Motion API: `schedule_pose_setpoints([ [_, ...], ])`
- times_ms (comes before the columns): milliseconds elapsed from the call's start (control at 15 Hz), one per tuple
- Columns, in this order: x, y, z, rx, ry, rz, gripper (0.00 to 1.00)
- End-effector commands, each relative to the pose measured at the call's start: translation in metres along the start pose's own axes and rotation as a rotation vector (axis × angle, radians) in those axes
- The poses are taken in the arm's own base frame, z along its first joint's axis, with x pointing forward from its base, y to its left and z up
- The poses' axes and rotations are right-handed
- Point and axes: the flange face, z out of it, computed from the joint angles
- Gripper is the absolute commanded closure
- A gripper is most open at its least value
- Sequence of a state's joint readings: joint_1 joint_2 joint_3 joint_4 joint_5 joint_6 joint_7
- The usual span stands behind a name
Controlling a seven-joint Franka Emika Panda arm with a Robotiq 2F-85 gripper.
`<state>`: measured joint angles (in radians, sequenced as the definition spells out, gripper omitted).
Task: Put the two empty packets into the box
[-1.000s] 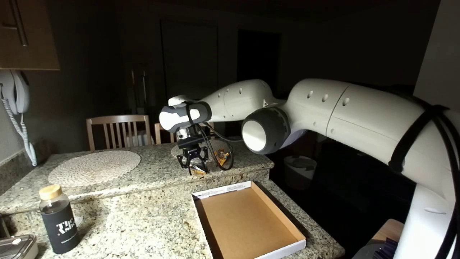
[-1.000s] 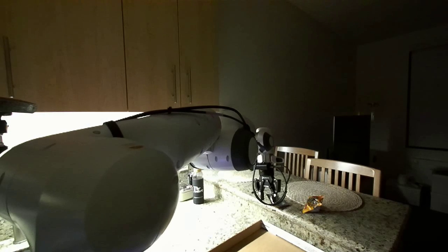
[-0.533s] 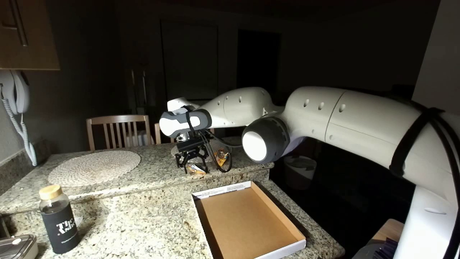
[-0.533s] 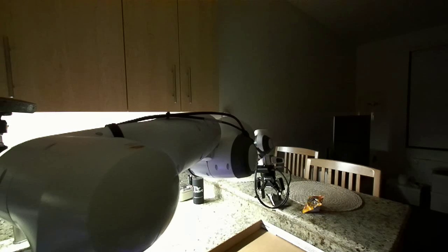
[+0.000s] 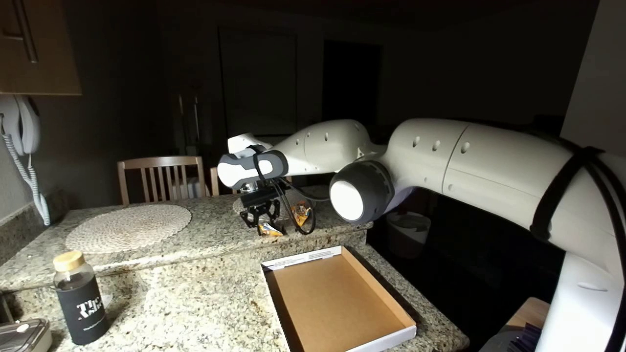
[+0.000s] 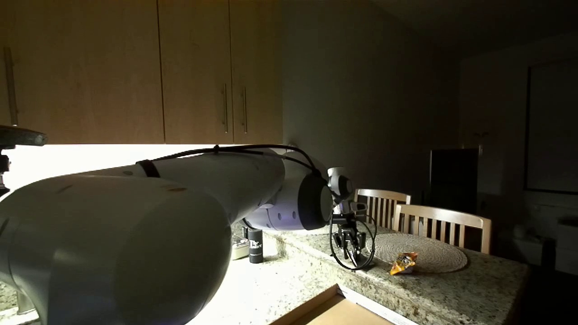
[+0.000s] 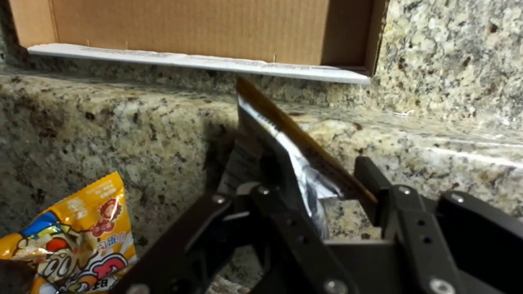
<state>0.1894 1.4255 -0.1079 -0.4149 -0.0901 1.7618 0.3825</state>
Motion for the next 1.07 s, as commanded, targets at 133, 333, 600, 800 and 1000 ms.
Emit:
schedule_pose_setpoints([
  [133, -0.009, 0.022, 0.009, -0.055, -0.132, 0.038, 0.92],
  [333, -0.024, 0.035, 0.022, -0.078, -0.282, 0.093, 0.95],
  [600, -0.045, 0.037, 0.033, -0.047, -0.469, 0.156, 0.60],
  [800, -0.059, 0.034, 0.046, -0.013, -0.597, 0.219, 0.41],
  [1000, -0.069, 0.034, 0.059, 0.013, -0.703, 0.305, 0.23],
])
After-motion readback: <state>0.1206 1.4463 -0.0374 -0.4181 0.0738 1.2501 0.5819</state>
